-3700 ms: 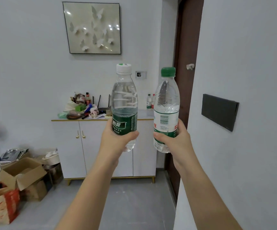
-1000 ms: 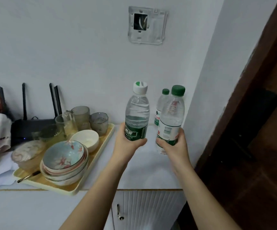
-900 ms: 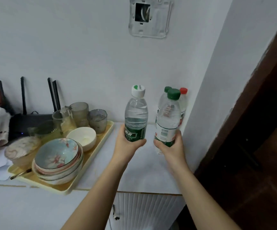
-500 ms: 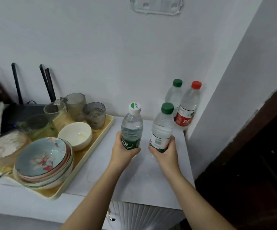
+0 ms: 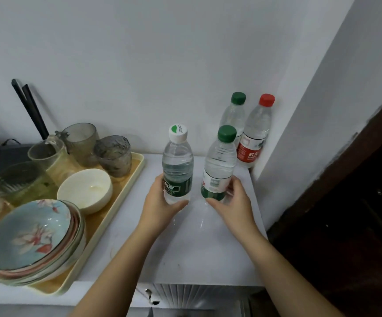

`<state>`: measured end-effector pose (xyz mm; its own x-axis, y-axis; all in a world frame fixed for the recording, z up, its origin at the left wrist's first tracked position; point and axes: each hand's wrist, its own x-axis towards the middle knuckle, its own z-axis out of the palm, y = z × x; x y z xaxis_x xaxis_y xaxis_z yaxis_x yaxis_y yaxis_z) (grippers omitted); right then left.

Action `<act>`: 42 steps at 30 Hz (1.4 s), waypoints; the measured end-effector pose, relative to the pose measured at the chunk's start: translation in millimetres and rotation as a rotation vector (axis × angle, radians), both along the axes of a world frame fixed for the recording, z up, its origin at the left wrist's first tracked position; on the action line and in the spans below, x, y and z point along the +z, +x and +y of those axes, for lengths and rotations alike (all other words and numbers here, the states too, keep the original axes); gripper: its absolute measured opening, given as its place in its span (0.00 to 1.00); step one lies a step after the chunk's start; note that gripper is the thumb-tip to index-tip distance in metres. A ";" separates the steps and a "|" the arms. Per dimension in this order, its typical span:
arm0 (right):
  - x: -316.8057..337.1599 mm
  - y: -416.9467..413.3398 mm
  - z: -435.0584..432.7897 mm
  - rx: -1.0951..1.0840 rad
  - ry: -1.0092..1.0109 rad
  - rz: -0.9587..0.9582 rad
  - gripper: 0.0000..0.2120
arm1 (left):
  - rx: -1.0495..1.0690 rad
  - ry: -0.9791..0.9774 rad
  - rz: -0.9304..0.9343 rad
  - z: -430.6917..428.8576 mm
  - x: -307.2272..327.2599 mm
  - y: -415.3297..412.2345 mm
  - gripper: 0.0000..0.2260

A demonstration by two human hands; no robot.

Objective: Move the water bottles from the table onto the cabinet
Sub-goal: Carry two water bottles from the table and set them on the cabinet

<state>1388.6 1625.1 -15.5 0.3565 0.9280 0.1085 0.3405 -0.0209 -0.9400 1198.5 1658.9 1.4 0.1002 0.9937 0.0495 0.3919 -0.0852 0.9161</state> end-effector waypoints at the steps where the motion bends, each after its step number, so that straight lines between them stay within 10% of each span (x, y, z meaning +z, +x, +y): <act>1: -0.5 1.1 -1.5 -0.016 0.006 -0.023 0.32 | 0.024 0.013 0.014 -1.2 -1.0 -1.5 0.32; 42: 25.4 -3.7 111.3 -0.182 -0.105 -0.553 0.14 | 0.177 0.118 0.157 124.5 2.3 44.7 0.24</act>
